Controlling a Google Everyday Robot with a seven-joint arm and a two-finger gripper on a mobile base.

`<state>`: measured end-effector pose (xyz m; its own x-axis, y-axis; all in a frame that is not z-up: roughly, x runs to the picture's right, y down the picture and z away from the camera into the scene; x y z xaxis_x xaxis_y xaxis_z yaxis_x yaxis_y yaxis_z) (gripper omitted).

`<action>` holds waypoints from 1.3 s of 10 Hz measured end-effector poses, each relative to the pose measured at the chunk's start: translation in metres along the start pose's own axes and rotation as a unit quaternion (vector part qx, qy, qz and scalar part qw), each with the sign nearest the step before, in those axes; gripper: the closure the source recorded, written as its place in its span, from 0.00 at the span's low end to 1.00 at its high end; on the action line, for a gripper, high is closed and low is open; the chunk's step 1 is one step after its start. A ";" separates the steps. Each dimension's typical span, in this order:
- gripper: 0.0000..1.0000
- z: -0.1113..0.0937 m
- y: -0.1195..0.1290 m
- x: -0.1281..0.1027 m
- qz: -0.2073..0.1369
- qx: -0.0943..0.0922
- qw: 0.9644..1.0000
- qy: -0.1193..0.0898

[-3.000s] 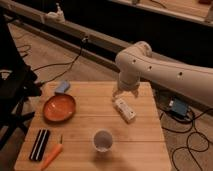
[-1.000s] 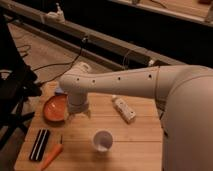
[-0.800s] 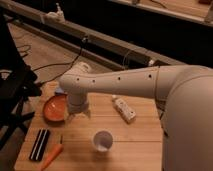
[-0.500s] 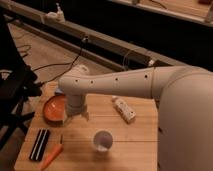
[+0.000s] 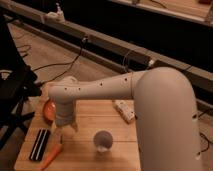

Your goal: Drag the pepper across the table

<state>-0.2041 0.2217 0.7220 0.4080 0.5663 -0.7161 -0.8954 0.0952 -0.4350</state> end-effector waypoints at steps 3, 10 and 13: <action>0.33 0.030 0.017 -0.004 0.026 -0.008 1.000 0.011; 0.33 0.040 0.027 -0.002 0.032 -0.012 0.999 0.012; 0.33 0.056 0.041 0.008 0.026 -0.034 0.998 0.036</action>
<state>-0.2472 0.2766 0.7290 0.3751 0.5085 -0.7751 -0.9028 0.0107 -0.4299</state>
